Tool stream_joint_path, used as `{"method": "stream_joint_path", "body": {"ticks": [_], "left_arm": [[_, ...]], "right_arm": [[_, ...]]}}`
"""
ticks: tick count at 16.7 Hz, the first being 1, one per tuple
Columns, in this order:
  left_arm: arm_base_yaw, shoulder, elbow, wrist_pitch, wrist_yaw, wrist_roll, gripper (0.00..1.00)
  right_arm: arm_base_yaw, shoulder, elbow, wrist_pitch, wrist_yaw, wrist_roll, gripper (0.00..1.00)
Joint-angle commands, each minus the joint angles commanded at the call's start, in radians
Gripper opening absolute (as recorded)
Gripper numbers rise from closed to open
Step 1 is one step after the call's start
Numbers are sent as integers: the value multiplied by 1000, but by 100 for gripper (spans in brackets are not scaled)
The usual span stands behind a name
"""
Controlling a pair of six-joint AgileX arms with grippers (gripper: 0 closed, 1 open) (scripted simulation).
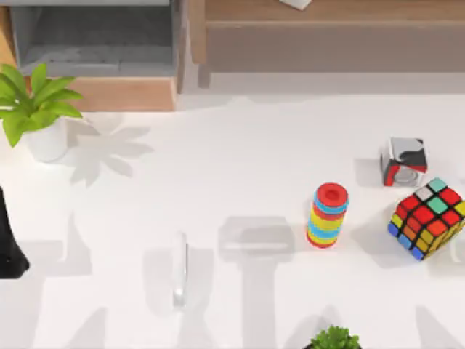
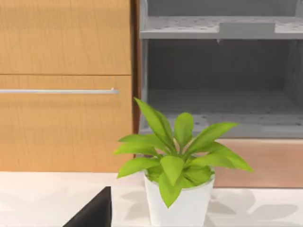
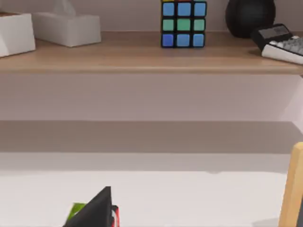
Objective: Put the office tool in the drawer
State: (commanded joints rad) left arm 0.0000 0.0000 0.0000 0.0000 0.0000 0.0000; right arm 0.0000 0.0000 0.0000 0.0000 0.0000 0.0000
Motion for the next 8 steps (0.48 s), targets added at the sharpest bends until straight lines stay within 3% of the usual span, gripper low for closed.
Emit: {"method": "stream_joint_path", "body": {"ticks": [4,8], "left_arm": [[5,29,13,14,6,19,100],[35,201,91,98,41,133,100]], "right_arm": [[0,0,0,0,0,0,100],[0,0,0,0,0,0,100]]}}
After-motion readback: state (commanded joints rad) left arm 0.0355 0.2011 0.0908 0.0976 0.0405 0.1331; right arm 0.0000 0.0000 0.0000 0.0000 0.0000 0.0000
